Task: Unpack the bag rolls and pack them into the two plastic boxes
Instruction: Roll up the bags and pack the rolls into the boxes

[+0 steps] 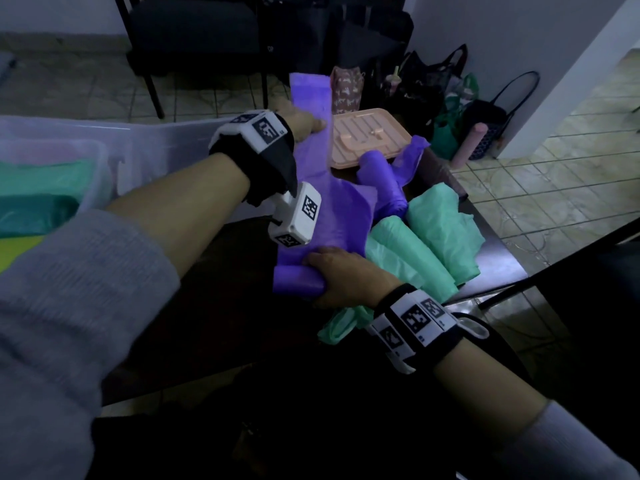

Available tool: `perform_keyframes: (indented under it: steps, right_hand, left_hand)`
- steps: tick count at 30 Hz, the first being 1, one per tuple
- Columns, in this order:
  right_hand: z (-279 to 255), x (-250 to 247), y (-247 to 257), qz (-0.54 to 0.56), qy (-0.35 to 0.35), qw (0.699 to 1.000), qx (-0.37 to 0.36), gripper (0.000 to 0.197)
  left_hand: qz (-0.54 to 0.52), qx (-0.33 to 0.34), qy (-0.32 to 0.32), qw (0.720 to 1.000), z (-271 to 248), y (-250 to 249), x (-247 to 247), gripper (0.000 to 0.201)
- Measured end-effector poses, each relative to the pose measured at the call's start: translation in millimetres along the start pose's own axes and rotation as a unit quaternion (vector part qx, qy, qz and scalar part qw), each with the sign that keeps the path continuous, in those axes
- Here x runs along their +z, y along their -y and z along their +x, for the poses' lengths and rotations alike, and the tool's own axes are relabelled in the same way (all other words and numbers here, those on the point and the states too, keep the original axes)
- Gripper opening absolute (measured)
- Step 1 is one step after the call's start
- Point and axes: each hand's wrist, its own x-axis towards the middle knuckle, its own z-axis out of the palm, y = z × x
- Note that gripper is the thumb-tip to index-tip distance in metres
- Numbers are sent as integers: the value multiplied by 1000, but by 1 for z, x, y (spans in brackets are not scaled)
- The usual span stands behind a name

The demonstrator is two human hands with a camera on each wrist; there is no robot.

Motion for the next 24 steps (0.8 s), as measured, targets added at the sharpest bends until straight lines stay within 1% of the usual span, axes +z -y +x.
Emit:
perform_keyframes:
  steps: [1,2,3,4,5,6,7,8,9,11,12,13,15,16,17,19,20,21,24]
  right_hand:
    - [1,1,-1,5,1,1000,0,61]
    - [1,2,-2,8,3,1000,1,61]
    - [2,4,-2,9,3,1000,1,61]
    - [2,5,-3,10,1,1000,0,62]
    - [3,5,-4,12,-4,1000,-1,63]
    - [3,5,-4,12,-8,1000,-1,63]
    - [3,5,-4,10,-13,1000,-2,63]
    - [3,6,-3,7,-17,1000,-2,63]
    - [3,7,-2,5,-22,1000,-5,62]
    - [3,8,1,5,-30,999,-14,62]
    - [3,9,4,2,-36,999,-21,62]
    - [3,10,6,-6,-41,999,-26,61]
    - [6,10,9,-16,-48,998,-31,62]
    - [8,10,10,-9,-45,998,-33,63]
    - [10,11,11,6,-38,999,-38,64]
    - [13,12,12,45,-22,998,-43,66]
    - [14,12,13,60,-17,997,-42,67]
    - [15,12,13,69,-17,997,-39,67]
    - [14,11,11,79,-27,996,-32,66]
  left_hand:
    - [45,11,-13,999,-5,-4,0,19]
    - [83,34,-38,995,-6,-3,5,18]
    - [163,68,-67,982,-9,-3,10,19]
    - [217,98,-106,965,-17,-2,16,29]
    - [272,118,-135,945,-22,3,23,45]
    - [305,138,-134,933,-27,10,30,52]
    - [339,153,-96,923,-30,18,36,49]
    - [372,156,-28,915,-32,28,38,43]
    - [407,141,52,901,-35,39,40,39]
    - [460,103,198,859,-37,60,41,35]
    - [472,98,244,842,-38,68,39,34]
    - [476,102,267,831,-37,74,37,37]
    - [466,119,288,828,-33,83,31,50]
    - [464,121,298,825,-31,86,30,57]
    - [475,116,312,815,-29,88,28,60]
    - [527,83,336,776,-27,89,27,62]
    - [543,72,344,762,-26,90,27,61]
    - [550,64,352,755,-26,90,27,60]
    - [549,65,362,751,-25,92,27,56]
